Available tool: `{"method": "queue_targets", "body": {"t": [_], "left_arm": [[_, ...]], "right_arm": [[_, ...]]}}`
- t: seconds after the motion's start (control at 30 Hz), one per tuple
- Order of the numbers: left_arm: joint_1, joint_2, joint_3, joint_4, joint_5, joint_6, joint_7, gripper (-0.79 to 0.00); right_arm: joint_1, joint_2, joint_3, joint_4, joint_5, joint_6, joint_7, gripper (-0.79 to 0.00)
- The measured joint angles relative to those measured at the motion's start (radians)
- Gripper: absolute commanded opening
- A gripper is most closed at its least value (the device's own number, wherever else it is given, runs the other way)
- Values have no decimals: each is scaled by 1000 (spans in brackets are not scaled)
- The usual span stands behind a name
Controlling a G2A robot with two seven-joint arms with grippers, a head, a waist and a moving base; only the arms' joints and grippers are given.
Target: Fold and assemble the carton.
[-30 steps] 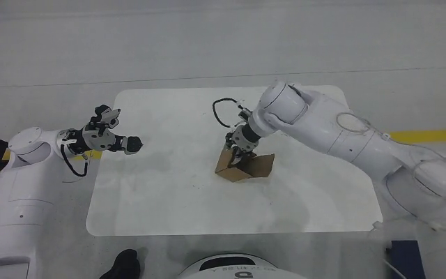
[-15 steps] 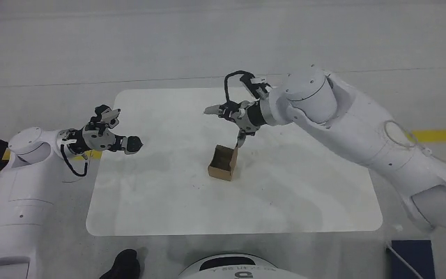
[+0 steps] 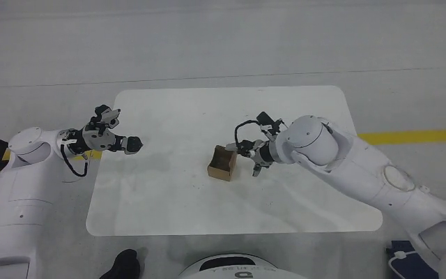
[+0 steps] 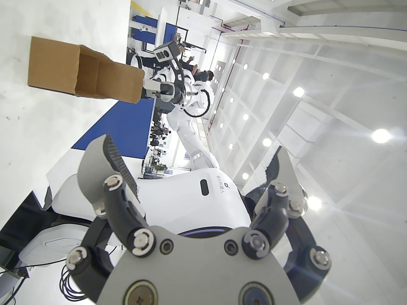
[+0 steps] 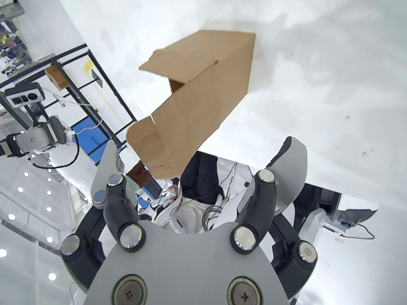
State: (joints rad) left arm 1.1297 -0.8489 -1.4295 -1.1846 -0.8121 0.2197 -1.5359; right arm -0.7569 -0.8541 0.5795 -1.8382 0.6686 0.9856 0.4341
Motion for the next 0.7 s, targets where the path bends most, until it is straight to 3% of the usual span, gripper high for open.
{"method": "queue_targets", "body": {"t": [0.03,0.1,0.3,0.57,0.7], "left_arm": [[0,0,0,0,0,0,0,0],[0,0,0,0,0,0,0,0],[0,0,0,0,0,0,0,0],[0,0,0,0,0,0,0,0],[0,0,0,0,0,0,0,0]], "right_arm": [[-2,1,4,-5,-6,-1,-3,-542],[-5,2,15,-21,-16,-10,-2,-785],[2,5,31,-53,-93,-41,-15,-785],[50,-11,16,-35,-255,-163,-22,-785],[16,-21,57,-25,-194,-277,-45,-785]]}}
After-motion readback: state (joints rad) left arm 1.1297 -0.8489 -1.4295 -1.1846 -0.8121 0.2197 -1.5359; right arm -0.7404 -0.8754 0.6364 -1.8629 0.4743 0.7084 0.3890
